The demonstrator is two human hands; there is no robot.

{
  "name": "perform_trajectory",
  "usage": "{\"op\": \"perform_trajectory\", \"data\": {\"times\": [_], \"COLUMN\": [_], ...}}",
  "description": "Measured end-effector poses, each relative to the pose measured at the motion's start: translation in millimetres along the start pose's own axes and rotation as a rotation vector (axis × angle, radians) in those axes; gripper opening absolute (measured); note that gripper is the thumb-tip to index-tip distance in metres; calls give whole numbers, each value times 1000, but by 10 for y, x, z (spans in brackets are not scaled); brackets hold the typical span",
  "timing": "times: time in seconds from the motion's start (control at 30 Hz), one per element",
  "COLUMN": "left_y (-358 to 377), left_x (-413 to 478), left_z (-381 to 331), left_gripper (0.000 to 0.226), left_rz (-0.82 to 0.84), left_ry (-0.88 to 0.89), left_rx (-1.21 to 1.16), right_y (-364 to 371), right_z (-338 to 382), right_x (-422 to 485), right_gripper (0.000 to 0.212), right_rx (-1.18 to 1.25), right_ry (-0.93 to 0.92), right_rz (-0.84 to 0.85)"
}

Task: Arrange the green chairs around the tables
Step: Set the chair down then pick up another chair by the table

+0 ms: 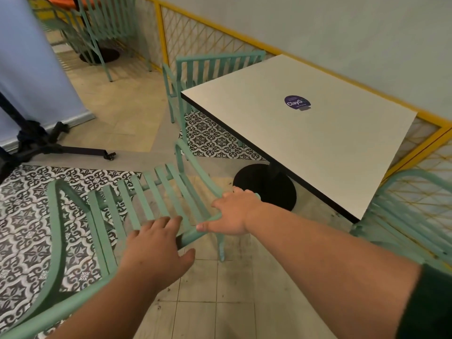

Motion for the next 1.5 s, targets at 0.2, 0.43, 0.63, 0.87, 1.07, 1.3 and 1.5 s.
{"op": "perform_trajectory", "data": {"times": [0.2, 0.43, 0.63, 0.87, 1.07, 1.3, 1.5], "left_y": [248, 224, 212, 198, 243, 238, 52], "left_x": [224, 177, 11, -202, -332, -491, -558], "left_z": [48, 70, 61, 78, 60, 85, 399], "left_gripper": [9, 12, 13, 14, 12, 17, 22], "left_rz": [106, 58, 77, 148, 195, 258, 297], "left_ry": [-101, -25, 35, 112, 175, 279, 324], "left_rx": [-81, -52, -52, -28, -30, -8, 45], "right_y": [-75, -43, 86, 281, 429, 578, 585], "right_z": [-93, -18, 58, 215, 253, 343, 738], "right_x": [56, 59, -97, -319, -579, -864, -927], "right_gripper": [126, 100, 102, 118, 121, 111, 101], "right_rx": [-118, -132, -66, -53, -36, 73, 100], "right_ry": [-52, -26, -10, 21, 32, 49, -7], "right_rz": [18, -46, -24, -44, 31, 110, 158]}}
Point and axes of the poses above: each hand's wrist, its own x-axis towards the middle knuckle, its own y-axis out of the palm, z = x × y, the point moved 6 cm from there along x, towards the middle knuckle, and after that the axes turned 10 degrees about -x, right-handed, at the moved point
